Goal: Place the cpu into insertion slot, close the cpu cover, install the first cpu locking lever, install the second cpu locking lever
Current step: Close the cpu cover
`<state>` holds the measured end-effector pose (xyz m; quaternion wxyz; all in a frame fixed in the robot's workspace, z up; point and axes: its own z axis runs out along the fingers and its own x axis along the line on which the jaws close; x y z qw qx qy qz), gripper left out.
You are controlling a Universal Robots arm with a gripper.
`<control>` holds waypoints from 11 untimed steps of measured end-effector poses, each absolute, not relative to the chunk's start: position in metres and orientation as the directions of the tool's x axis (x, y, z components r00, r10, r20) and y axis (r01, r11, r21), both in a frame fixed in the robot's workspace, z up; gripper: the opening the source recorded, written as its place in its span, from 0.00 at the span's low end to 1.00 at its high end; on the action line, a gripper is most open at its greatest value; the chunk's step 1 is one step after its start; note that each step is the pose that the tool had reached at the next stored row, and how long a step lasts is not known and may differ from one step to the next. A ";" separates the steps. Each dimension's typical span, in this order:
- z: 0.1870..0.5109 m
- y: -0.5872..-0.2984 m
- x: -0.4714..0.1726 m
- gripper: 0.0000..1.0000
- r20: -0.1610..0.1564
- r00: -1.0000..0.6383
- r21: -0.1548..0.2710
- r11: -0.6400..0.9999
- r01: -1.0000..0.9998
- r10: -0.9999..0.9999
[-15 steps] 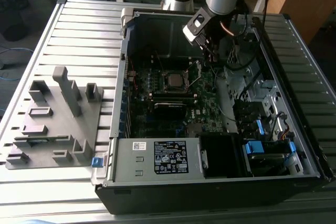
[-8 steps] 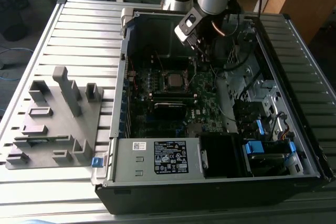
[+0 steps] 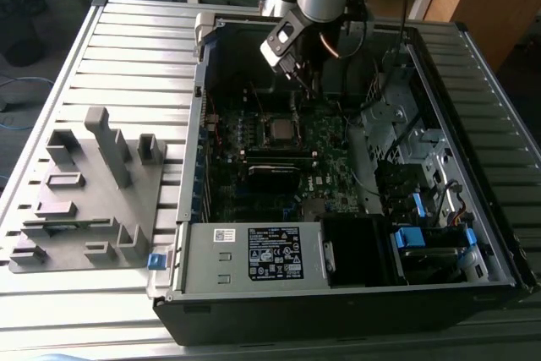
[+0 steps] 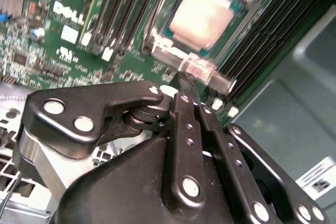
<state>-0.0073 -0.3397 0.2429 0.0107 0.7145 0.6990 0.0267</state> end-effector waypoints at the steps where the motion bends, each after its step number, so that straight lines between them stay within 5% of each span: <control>1: 0.243 -0.340 -0.010 0.11 0.024 0.021 0.053 -0.023 0.998 0.999; 11: 0.243 -0.340 -0.018 0.11 0.024 0.022 0.053 -0.023 0.998 0.999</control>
